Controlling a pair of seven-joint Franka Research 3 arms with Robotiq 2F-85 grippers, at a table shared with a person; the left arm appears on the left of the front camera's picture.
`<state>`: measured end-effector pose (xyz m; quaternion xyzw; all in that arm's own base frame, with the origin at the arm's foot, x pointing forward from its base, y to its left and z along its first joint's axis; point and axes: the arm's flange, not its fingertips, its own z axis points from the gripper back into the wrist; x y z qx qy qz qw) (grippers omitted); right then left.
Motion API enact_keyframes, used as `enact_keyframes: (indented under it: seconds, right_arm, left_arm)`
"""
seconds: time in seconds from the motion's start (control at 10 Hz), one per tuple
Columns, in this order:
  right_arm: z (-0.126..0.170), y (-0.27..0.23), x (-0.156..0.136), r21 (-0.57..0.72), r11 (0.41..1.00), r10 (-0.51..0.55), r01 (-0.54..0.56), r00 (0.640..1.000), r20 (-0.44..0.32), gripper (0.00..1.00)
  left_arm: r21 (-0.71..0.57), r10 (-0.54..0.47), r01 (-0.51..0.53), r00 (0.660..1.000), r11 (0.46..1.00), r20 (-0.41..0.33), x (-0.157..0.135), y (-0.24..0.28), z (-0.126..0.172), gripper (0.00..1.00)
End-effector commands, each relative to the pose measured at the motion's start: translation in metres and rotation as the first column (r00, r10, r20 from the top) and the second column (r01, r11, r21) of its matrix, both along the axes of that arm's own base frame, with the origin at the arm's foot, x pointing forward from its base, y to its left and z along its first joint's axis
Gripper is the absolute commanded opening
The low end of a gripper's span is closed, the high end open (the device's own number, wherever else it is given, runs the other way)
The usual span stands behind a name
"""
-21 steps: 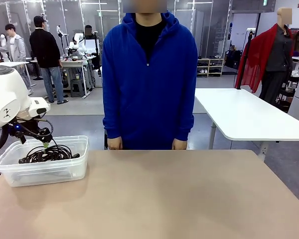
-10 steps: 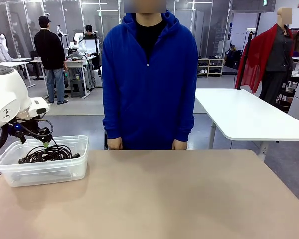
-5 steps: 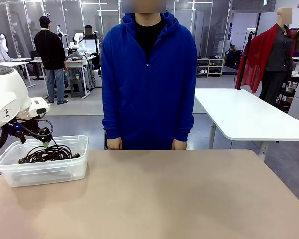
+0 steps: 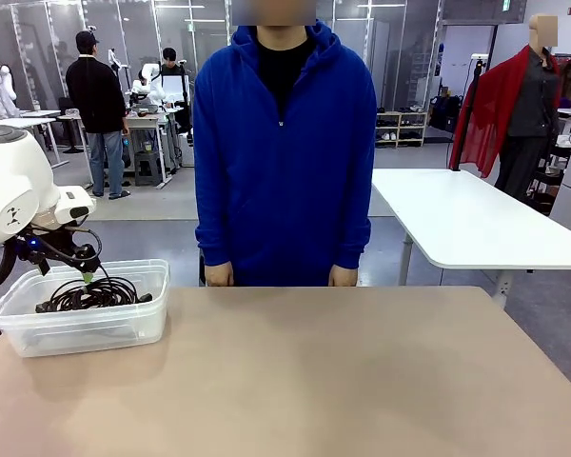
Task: Organize and store the cables.
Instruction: Place the USB Extension Cable into the Organizing box.
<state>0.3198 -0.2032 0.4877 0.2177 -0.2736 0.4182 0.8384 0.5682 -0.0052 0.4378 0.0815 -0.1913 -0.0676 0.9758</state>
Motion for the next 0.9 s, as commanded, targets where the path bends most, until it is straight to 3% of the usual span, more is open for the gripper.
enact_keyframes:
  seconds: [0.0,0.8]
  right_arm:
    - [0.0007,-0.0009,-0.0002,0.009,1.0,0.016,-0.016,1.0,0.014,1.0]
    - [0.0007,-0.0009,-0.0002,0.009,1.0,0.016,-0.016,1.0,0.014,1.0]
  left_arm:
    - [0.001,0.005,-0.005,1.0,1.0,0.001,0.0029,0.0008,0.001,1.0]
    - [0.001,0.005,-0.005,1.0,1.0,0.001,0.0029,0.0008,0.001,1.0]
